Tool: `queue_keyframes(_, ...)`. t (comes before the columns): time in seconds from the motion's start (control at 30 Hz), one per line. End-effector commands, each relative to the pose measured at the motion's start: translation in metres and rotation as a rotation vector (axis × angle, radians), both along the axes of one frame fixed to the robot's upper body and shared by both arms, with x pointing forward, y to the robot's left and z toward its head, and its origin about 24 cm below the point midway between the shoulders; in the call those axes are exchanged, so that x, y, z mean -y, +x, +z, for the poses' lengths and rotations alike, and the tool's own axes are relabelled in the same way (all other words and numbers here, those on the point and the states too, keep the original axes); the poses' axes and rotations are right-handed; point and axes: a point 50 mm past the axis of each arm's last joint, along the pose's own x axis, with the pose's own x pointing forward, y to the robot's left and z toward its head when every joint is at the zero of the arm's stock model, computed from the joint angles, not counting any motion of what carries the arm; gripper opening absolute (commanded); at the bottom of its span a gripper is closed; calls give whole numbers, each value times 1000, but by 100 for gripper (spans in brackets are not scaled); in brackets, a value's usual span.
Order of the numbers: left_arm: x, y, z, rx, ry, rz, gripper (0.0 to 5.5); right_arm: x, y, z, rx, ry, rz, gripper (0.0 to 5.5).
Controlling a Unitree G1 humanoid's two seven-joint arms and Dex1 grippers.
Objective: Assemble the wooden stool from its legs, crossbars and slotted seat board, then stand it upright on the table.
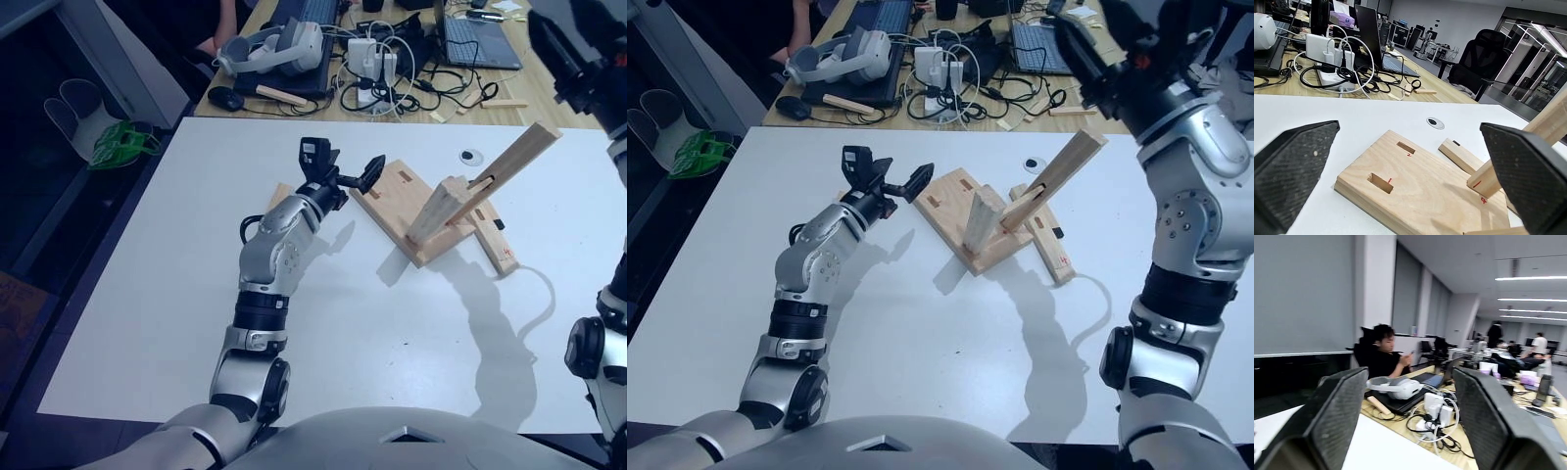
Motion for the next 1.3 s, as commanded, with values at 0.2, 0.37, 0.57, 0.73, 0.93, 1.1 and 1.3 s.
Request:
queue_keyframes(0.2,1,2,5,25,50,14,540,0,-31,-145,-778,-138,-1,156)
queue_keyframes(0.37,1,3,3,11,42,26,540,-23,-30,-135,-708,-80,75,69)
queue_keyframes(0.57,0,4,-1,-13,11,11,540,-25,-17,-60,-318,142,134,1)
queue_keyframes(0.73,-1,4,-1,-12,10,12,540,-30,-15,-86,-493,-70,101,1)
queue_keyframes(0.93,-18,12,10,18,-109,216,540,-20,-20,-152,-783,-208,-67,1)
queue_keyframes(1.1,-18,14,8,3,-133,206,540,-36,0,-82,-321,91,-45,1)
queue_keyframes(1.3,-22,15,10,29,-224,183,540,-76,-18,17,104,193,113,1)
